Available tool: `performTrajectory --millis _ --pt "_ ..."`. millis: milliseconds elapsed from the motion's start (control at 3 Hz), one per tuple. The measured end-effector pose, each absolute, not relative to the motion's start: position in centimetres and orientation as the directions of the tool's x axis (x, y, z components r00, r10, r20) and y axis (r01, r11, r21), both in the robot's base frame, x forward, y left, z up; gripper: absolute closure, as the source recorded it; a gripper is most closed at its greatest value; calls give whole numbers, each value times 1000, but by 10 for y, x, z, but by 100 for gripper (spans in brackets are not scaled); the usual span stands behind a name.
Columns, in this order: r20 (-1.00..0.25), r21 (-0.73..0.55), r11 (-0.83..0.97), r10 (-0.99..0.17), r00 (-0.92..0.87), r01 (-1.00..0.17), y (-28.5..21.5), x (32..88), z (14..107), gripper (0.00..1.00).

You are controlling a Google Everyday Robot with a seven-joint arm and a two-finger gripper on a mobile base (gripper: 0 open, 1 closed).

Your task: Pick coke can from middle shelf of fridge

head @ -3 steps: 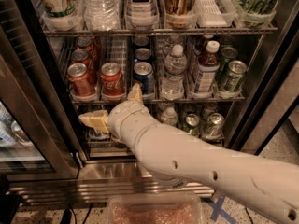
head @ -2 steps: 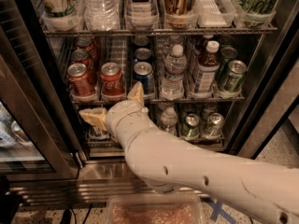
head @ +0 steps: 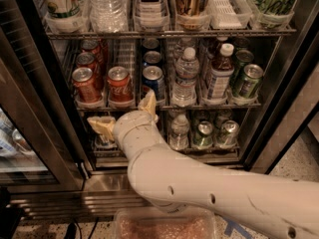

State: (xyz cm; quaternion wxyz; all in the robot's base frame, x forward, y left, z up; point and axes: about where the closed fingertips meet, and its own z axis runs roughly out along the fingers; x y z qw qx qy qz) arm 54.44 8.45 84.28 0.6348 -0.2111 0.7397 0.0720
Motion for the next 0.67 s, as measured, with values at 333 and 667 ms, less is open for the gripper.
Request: performTrajectory --millis 333,667 --pt "-970 -166 903 -222 -100 -397 90 554 835 0" --pt "-971 -187 911 -228 -70 -366 91 564 833 2"
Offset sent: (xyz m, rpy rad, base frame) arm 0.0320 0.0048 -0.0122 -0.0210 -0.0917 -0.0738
